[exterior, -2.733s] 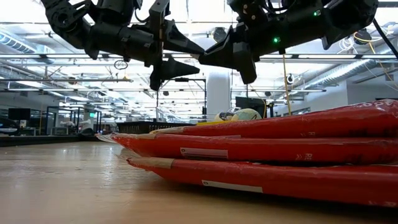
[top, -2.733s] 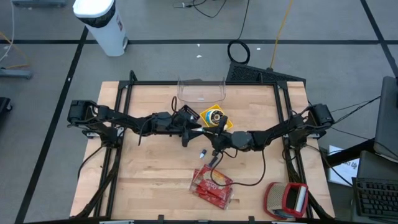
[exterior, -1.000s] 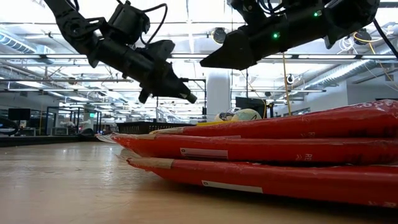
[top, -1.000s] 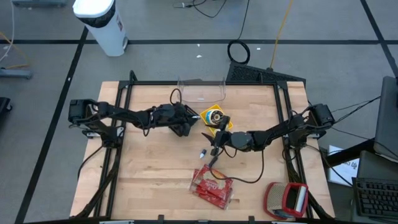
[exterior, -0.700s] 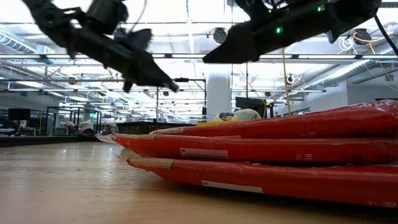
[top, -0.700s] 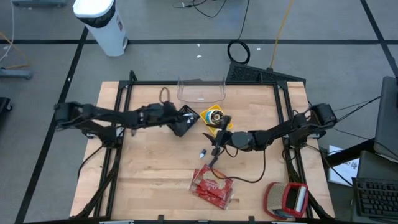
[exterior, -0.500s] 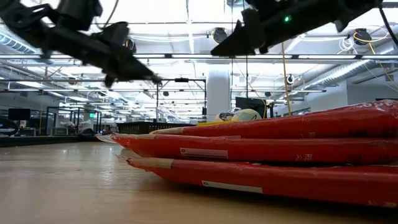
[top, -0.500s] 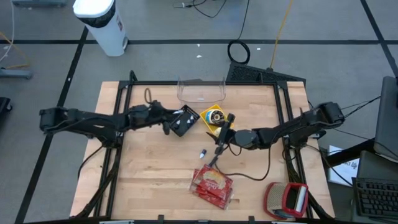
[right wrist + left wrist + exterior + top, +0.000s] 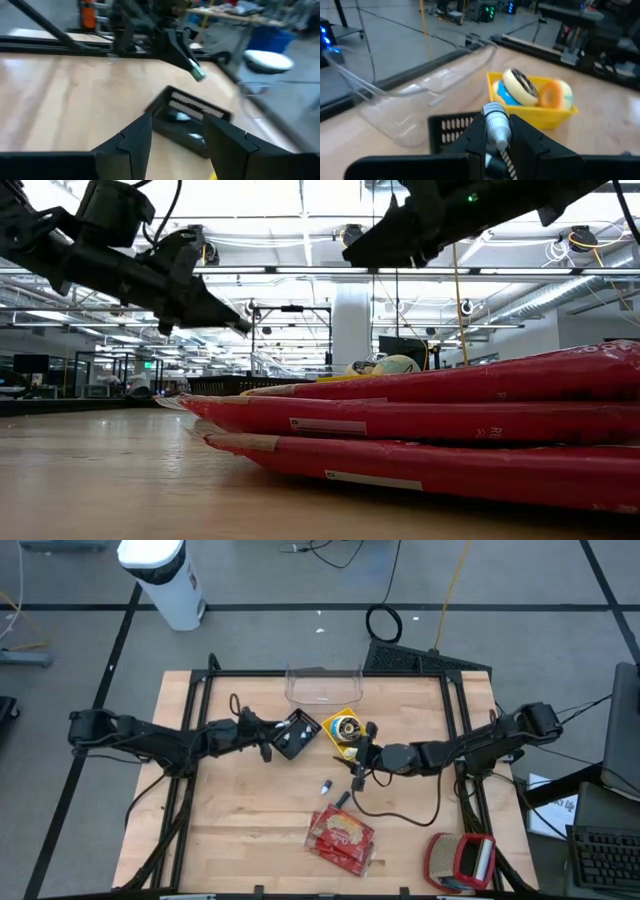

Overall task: Pick & Place Food Item
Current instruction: Put the green bottle into the black bin

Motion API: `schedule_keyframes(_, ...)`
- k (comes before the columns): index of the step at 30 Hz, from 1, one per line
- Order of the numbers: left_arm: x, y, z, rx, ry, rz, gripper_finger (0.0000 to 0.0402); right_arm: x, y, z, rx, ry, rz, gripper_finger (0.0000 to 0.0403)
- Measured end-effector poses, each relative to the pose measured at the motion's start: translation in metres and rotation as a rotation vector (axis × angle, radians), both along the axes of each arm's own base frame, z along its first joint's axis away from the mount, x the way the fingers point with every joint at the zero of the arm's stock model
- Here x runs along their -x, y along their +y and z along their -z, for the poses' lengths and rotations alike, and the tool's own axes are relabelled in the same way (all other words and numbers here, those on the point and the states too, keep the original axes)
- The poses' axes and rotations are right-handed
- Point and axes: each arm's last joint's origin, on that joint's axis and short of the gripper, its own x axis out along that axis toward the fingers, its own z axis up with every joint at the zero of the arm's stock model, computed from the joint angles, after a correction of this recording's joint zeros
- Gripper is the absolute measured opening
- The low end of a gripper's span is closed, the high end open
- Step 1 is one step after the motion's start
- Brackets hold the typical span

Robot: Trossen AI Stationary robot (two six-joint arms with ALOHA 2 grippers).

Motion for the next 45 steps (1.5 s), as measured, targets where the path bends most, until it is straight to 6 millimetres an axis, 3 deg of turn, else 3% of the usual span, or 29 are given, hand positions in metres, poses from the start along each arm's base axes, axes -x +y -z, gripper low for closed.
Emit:
schedule_keyframes(15, -0.013, 0.001, 0.025, 0.03, 0.045, -0.022, 0.0055, 0.013, -0.014, 0.024, -0.088, -0.067, -0.025, 0.014)
schedule_keyframes(30, -0.048, 0.006, 0.042, -0.001, 0.159, -0.06, 0.0061, 0.012, -0.015, 0.023, -0.112, -0.089, -0.016, 0.0134)
schedule_keyframes(45, -0.052, 0.009, 0.049, -0.028, 0.221, -0.114, 0.0062, 0.012, -0.015, 0.023, -0.122, -0.091, -0.016, 0.0132)
